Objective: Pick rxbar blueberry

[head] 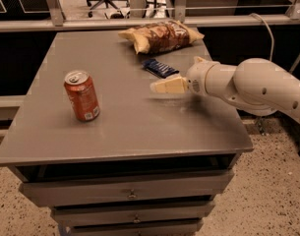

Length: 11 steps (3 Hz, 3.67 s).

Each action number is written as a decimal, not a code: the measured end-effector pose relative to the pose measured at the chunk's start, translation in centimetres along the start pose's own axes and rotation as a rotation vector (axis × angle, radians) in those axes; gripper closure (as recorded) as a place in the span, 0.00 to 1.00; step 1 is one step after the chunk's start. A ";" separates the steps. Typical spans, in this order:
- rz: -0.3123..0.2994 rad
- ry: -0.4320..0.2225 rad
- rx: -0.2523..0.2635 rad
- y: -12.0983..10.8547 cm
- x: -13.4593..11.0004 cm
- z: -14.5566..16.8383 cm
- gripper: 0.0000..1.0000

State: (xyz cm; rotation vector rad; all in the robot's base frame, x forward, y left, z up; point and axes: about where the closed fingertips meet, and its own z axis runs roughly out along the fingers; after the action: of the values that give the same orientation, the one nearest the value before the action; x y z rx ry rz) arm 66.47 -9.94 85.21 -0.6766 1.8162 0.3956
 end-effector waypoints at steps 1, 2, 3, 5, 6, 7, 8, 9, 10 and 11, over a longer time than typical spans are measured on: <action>0.017 0.009 0.012 -0.9 0.2 2.2 0.00; 0.018 0.018 0.011 -1.2 0.2 3.7 0.00; 0.021 0.035 -0.009 -1.0 0.6 5.0 0.15; 0.006 0.044 -0.032 -0.7 0.5 6.0 0.62; 0.006 0.044 -0.032 -0.7 0.5 6.0 0.93; 0.004 0.039 -0.033 -0.7 0.3 5.8 1.00; -0.030 -0.051 -0.062 -0.7 -2.9 2.8 1.00; -0.113 -0.175 -0.129 -0.2 -7.6 -1.9 1.00; -0.242 -0.261 -0.206 1.0 -10.9 -4.9 1.00; -0.333 -0.299 -0.227 1.8 -12.4 -6.0 1.00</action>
Offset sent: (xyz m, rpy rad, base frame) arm 0.0499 0.0141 -0.0196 -0.0053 0.0316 -0.0252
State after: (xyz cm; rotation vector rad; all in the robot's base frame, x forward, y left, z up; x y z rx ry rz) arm 63.76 -8.77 98.81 -1.0032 1.3588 0.4554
